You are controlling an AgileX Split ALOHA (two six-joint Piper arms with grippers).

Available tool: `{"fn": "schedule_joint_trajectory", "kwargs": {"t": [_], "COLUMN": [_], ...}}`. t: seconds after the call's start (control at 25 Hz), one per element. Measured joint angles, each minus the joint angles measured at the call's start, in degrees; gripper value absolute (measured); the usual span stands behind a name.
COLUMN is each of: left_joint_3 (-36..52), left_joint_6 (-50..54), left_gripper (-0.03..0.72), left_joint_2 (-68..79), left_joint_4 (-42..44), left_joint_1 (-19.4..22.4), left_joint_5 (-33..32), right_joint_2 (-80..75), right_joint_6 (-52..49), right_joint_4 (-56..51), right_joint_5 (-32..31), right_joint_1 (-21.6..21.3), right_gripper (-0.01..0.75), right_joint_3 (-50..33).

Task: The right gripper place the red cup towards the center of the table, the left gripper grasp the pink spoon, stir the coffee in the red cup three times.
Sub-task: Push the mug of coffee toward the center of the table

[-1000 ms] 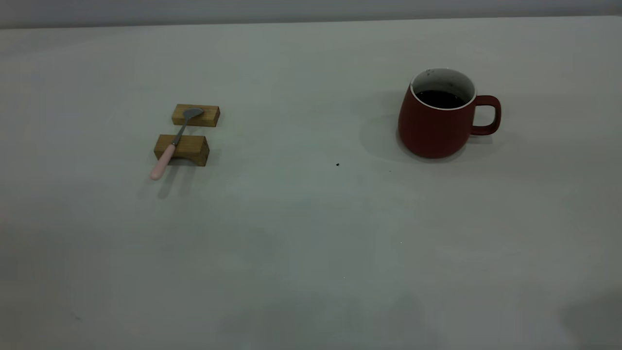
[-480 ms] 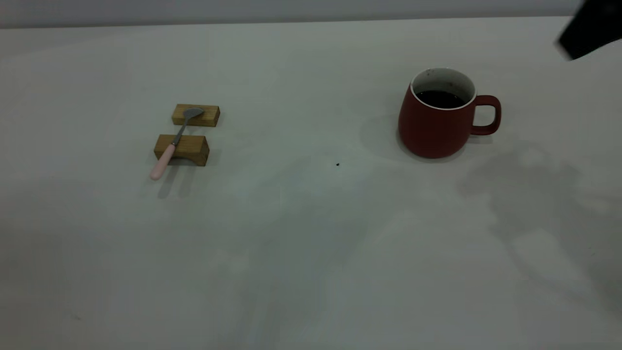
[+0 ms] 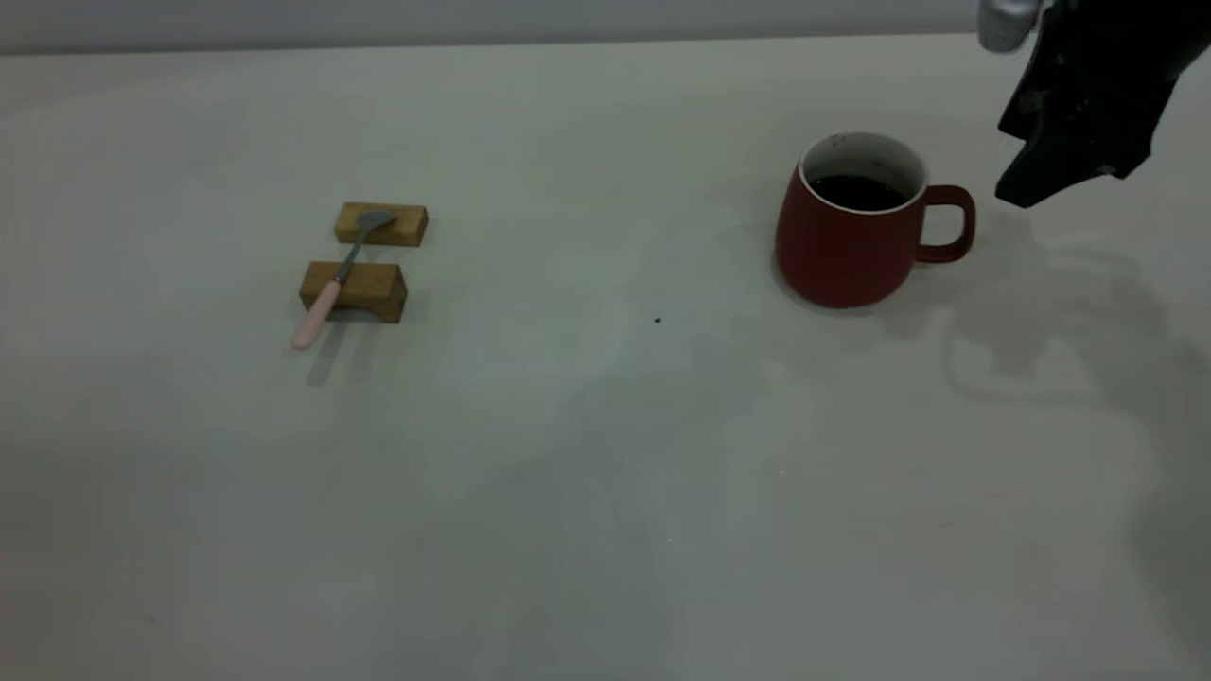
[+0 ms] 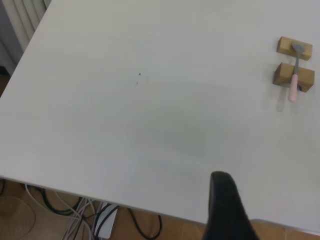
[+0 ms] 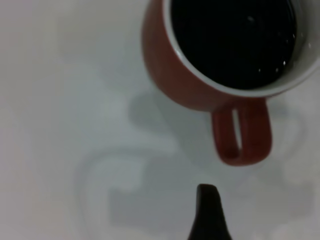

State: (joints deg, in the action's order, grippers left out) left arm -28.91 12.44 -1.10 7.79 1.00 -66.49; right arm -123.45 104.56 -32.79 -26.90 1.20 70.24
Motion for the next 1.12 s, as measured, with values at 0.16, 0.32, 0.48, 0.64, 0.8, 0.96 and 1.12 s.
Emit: {"fn": "schedule_joint_trajectory", "kwargs": {"t": [0.16,0.32,0.48,0.64,0.8,0.96,1.12], "left_joint_3": [0.0,0.0,0.0,0.0,0.0,0.0,0.0], "left_joint_6": [0.0,0.0,0.0,0.0,0.0,0.0,0.0], "left_gripper": [0.515,0.515,0.515,0.515,0.515,0.515,0.515], "left_joint_2": [0.0,0.0,0.0,0.0,0.0,0.0,0.0], "left_joint_4": [0.0,0.0,0.0,0.0,0.0,0.0,0.0], "left_joint_1": [0.0,0.0,0.0,0.0,0.0,0.0,0.0], "left_joint_5": [0.0,0.0,0.0,0.0,0.0,0.0,0.0], "right_joint_2": [-4.9,-9.3,-11.9,-13.2,-13.6,-13.6,-13.6], "right_joint_6": [12.8,16.8,17.3,17.5,17.5,17.5,17.5], "right_joint_4": [-8.4,-13.4,-15.5,-17.9,-21.4,-23.8,-25.3], "right_joint_5": [0.2,1.0,2.3,3.4,6.4,8.2,8.9], "right_joint_1": [-0.5,-0.5,0.0,2.8,7.1,11.5,15.3], "right_gripper": [0.592,0.592,0.592,0.592,0.592,0.592,0.592], "right_joint_3": [2.5,4.0,4.4,5.3,5.9,5.9,6.8]}}
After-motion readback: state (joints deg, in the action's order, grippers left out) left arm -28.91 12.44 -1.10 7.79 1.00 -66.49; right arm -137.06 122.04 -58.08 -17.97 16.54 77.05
